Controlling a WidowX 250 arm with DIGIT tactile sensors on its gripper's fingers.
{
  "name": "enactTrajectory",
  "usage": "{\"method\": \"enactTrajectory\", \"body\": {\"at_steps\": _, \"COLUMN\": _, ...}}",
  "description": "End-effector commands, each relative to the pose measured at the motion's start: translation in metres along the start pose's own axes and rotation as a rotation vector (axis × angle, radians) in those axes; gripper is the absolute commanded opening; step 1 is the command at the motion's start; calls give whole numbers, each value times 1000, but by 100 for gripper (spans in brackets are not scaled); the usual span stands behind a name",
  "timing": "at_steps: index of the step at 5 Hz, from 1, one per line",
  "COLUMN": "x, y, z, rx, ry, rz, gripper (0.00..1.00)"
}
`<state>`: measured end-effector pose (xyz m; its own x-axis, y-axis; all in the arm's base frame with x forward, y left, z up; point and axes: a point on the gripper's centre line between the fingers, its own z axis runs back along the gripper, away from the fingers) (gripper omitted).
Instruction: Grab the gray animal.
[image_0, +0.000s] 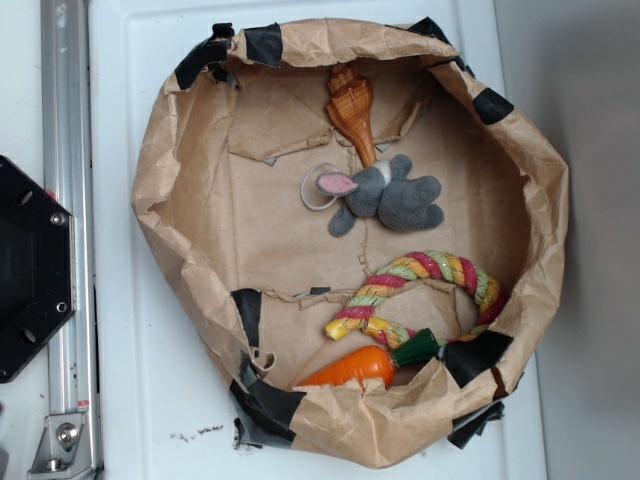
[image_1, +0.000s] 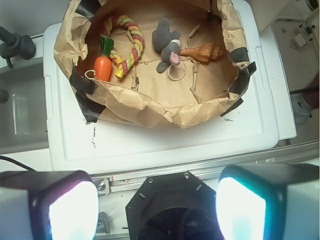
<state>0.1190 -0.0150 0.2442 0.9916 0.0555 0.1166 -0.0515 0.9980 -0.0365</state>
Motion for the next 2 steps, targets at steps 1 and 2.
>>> {"method": "enactTrajectory", "body": {"at_steps": 1, "x": 0, "y": 0, "z": 0, "rx": 0, "ry": 0, "rz": 0, "gripper": 100}}
{"method": "enactTrajectory", "body": {"at_steps": 2, "x": 47, "y": 19, "z": -35, "rx": 146, "ry": -120, "rz": -73, "gripper": 100}}
